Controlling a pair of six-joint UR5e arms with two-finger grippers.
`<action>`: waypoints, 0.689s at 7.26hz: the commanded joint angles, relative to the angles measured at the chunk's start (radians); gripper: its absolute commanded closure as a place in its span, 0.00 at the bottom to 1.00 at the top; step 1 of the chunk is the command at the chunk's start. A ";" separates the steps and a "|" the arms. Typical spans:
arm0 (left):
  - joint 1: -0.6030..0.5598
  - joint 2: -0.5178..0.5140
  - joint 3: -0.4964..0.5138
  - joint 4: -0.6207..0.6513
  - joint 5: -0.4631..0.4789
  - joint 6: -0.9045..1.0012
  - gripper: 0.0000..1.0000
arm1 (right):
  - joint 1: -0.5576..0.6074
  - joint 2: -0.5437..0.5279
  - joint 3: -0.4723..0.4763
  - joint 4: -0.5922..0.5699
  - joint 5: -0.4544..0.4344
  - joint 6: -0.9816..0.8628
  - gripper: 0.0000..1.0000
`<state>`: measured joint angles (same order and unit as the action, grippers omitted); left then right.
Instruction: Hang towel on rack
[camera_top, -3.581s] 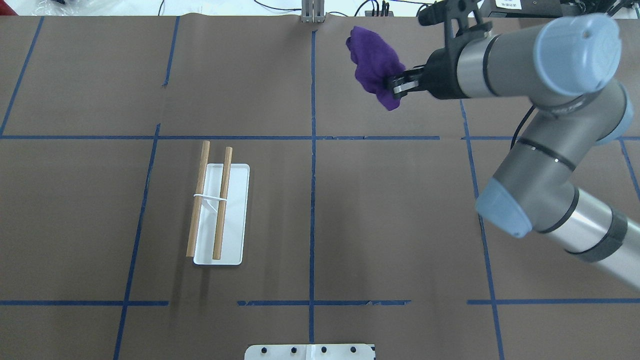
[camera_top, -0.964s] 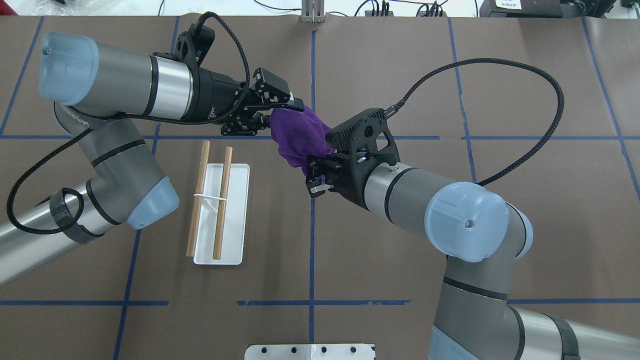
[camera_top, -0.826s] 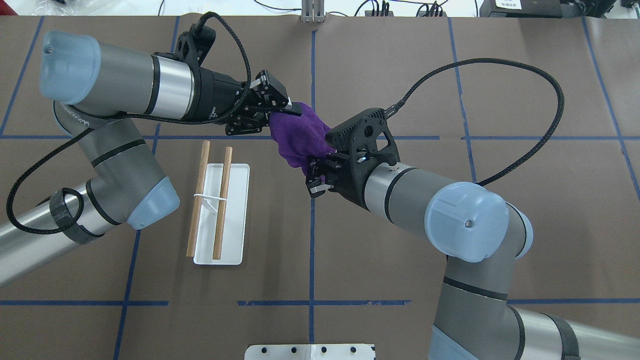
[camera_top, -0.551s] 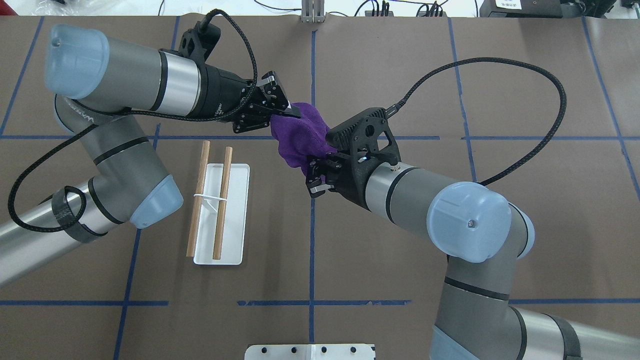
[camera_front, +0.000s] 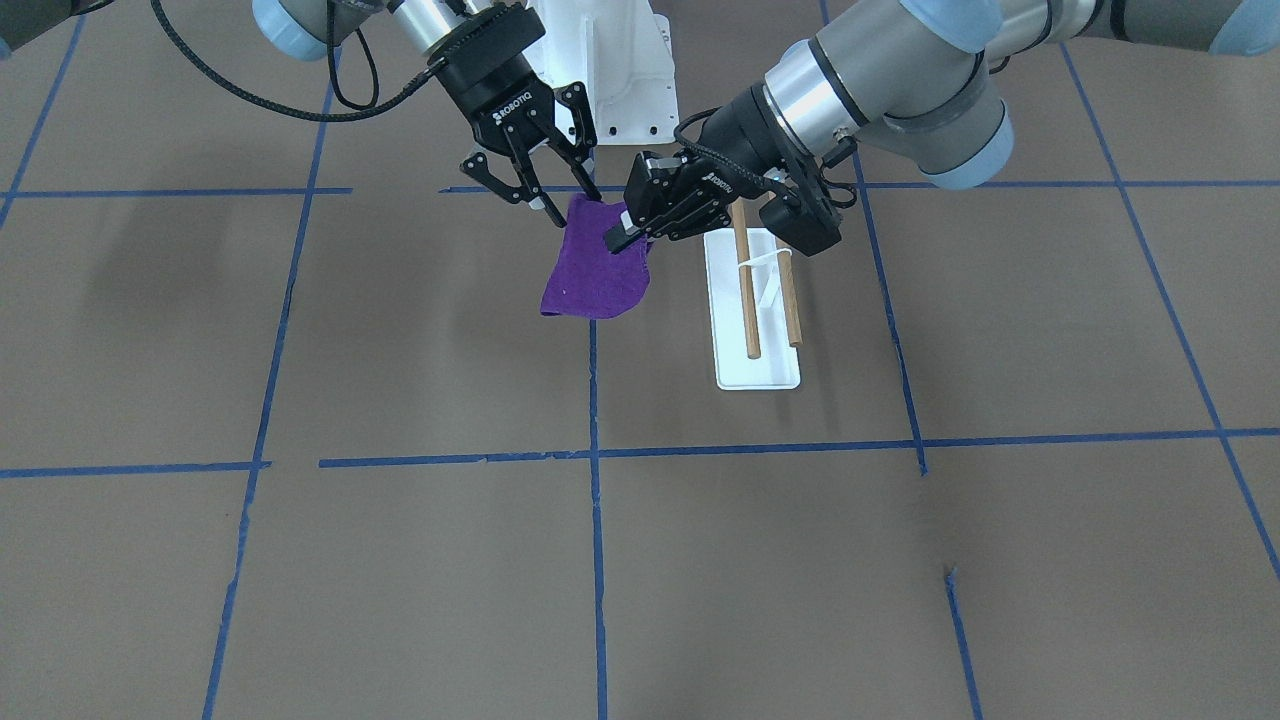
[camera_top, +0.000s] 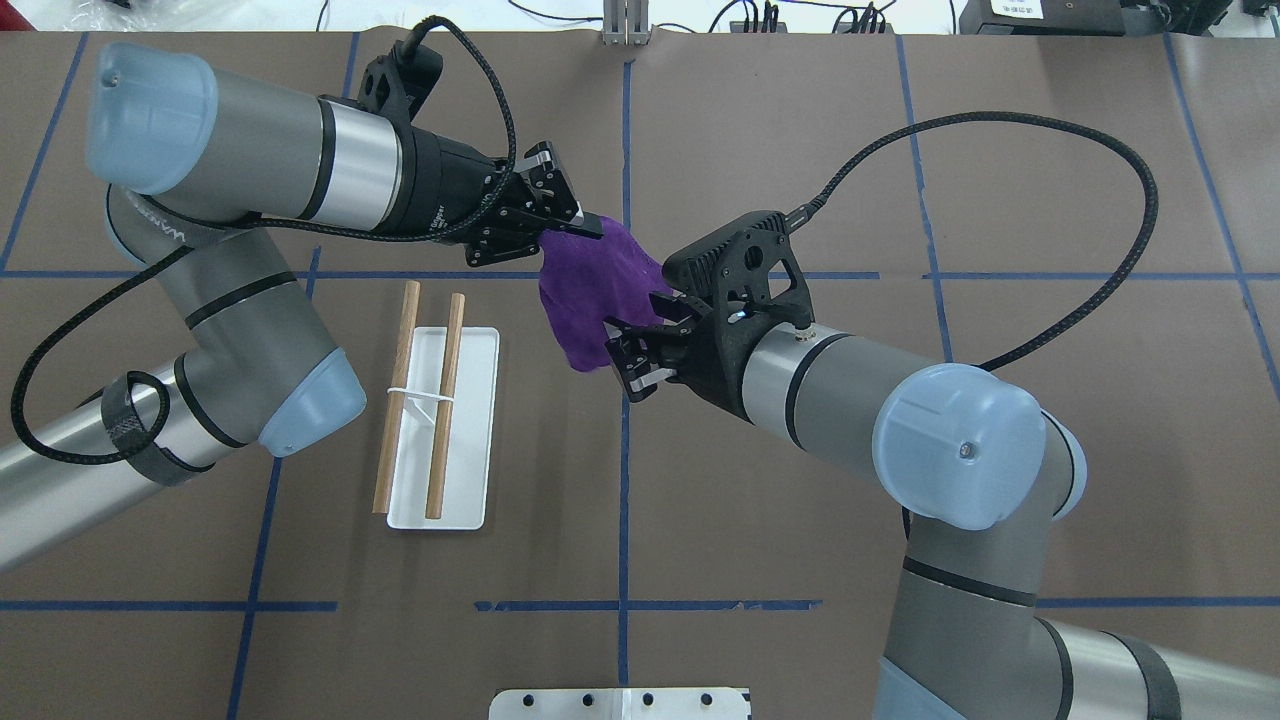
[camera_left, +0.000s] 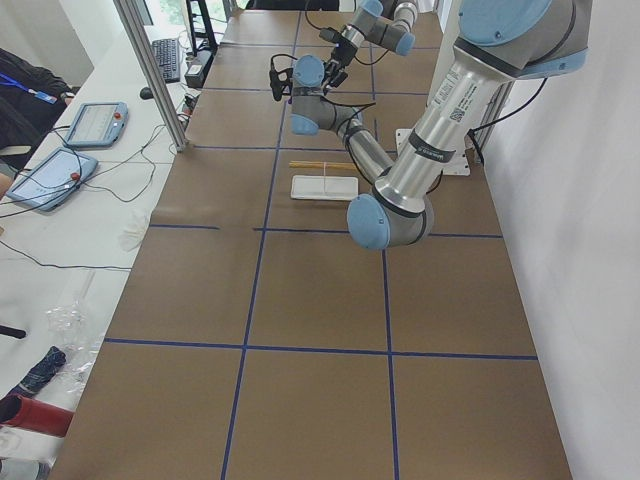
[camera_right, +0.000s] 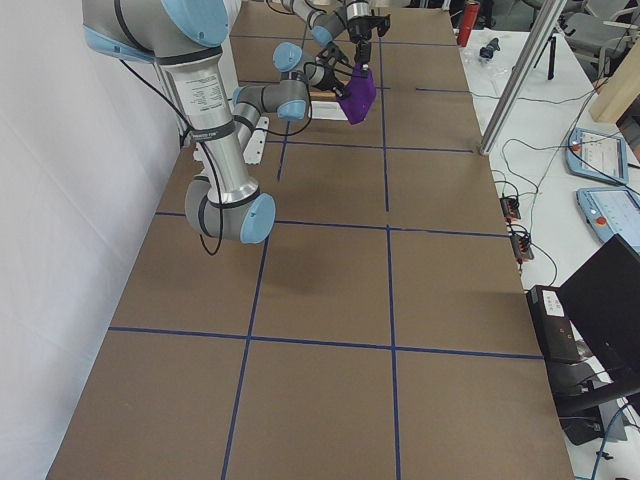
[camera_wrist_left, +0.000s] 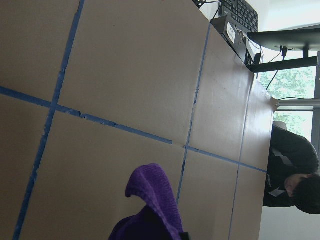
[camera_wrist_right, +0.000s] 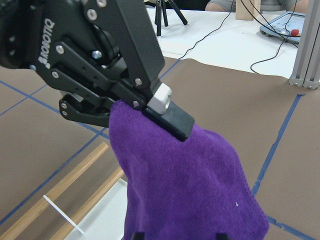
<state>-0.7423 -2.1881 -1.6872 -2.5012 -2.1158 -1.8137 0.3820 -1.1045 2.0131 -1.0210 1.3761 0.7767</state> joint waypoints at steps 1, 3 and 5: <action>0.000 0.002 -0.009 0.001 -0.003 0.001 1.00 | 0.003 -0.008 0.047 -0.072 0.004 -0.001 0.00; -0.002 0.007 -0.029 0.001 -0.003 0.001 1.00 | 0.006 -0.056 0.120 -0.152 0.015 -0.010 0.00; -0.005 0.014 -0.063 0.001 0.013 -0.001 1.00 | 0.012 -0.107 0.162 -0.163 0.047 -0.010 0.00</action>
<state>-0.7459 -2.1770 -1.7320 -2.5004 -2.1120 -1.8135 0.3900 -1.1808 2.1490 -1.1736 1.4061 0.7680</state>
